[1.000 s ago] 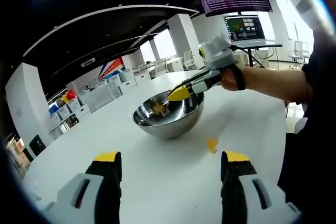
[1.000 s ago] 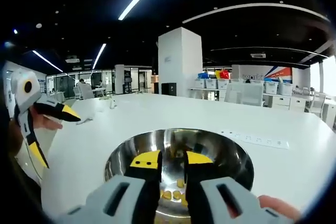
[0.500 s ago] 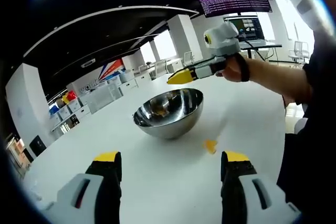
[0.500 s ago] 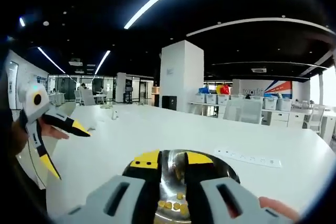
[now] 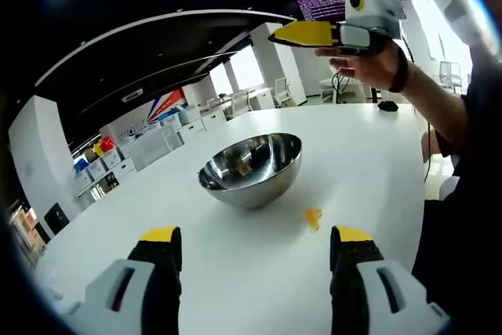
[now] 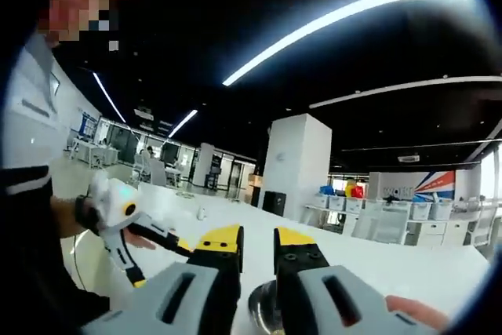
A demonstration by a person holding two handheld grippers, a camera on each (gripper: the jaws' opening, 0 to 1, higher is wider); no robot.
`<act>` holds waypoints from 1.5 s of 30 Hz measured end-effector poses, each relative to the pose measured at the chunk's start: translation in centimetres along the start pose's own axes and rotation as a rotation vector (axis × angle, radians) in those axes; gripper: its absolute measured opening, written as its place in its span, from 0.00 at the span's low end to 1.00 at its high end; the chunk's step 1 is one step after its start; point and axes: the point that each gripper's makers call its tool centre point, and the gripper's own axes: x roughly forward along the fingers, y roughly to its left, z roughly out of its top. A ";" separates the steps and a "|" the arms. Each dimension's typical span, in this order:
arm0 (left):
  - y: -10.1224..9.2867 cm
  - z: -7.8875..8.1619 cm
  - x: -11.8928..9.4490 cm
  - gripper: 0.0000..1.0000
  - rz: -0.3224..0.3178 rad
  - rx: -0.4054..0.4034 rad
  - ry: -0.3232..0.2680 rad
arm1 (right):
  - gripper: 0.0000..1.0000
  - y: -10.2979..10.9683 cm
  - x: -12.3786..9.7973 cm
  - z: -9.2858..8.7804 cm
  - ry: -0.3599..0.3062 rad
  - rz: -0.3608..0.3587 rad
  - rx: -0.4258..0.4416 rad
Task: Pick up the QQ candy scattered on the table and place it into the stainless steel bowl on the table
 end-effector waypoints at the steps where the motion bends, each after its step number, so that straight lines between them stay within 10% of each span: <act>1: 0.0 0.0 0.0 0.77 -0.001 0.001 0.000 | 0.14 0.7 -0.3 -1.3 0.015 0.016 0.011; 7: -0.2 -0.1 0.3 0.77 -0.009 0.004 0.004 | 0.16 3.6 -1.8 -12.0 0.204 0.064 0.137; 14: -0.3 0.0 0.7 0.77 -0.016 0.005 0.004 | 0.16 2.8 -2.2 -18.6 0.340 0.018 0.183; 24: 0.1 -0.5 0.9 0.77 -0.009 -0.004 0.017 | 0.19 2.3 -2.1 -22.1 0.434 0.005 0.118; 45: 0.2 -0.8 1.4 0.77 -0.018 -0.009 0.021 | 0.08 2.5 -2.1 -22.7 0.462 0.015 0.085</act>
